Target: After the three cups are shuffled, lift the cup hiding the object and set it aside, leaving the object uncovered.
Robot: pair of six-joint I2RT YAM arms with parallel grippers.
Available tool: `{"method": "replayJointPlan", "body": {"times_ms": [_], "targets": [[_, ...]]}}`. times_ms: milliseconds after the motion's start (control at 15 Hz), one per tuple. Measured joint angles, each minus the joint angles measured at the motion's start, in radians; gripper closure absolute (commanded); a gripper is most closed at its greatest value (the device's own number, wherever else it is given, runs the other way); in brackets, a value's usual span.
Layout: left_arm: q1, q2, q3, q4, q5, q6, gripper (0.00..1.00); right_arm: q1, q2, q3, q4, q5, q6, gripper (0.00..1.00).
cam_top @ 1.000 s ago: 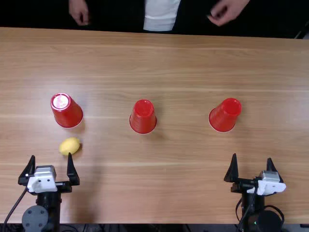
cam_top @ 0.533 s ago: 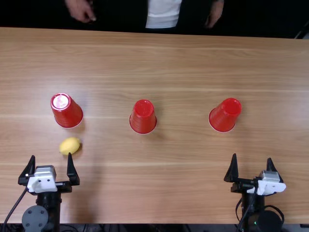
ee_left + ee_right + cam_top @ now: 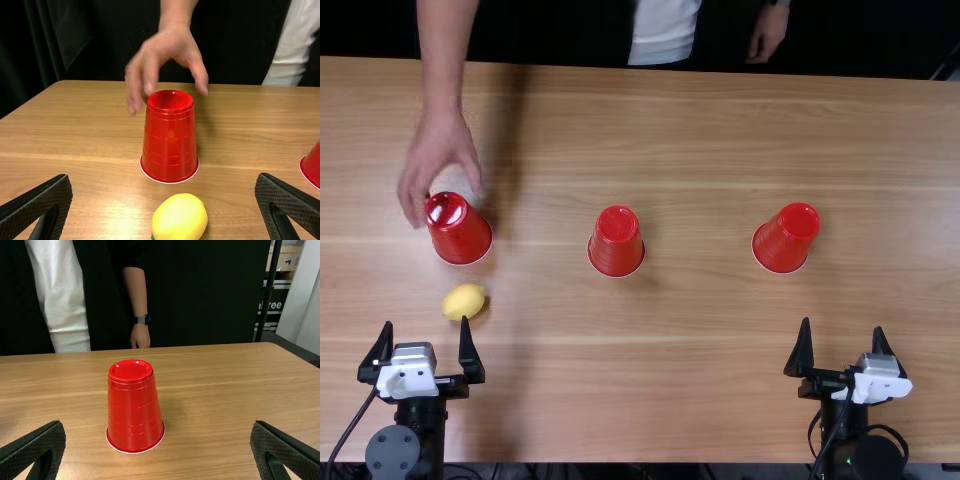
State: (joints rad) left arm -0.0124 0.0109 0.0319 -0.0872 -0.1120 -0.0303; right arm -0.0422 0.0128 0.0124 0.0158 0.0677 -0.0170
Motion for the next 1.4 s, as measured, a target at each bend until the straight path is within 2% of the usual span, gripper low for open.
{"method": "replayJointPlan", "body": {"times_ms": [1400], "targets": [[0.000, 0.000, 0.000, 0.000, 0.000, 0.001, 0.00, 0.000, 0.000, 0.000, 0.001, 0.000, 0.000, 0.00]]}}
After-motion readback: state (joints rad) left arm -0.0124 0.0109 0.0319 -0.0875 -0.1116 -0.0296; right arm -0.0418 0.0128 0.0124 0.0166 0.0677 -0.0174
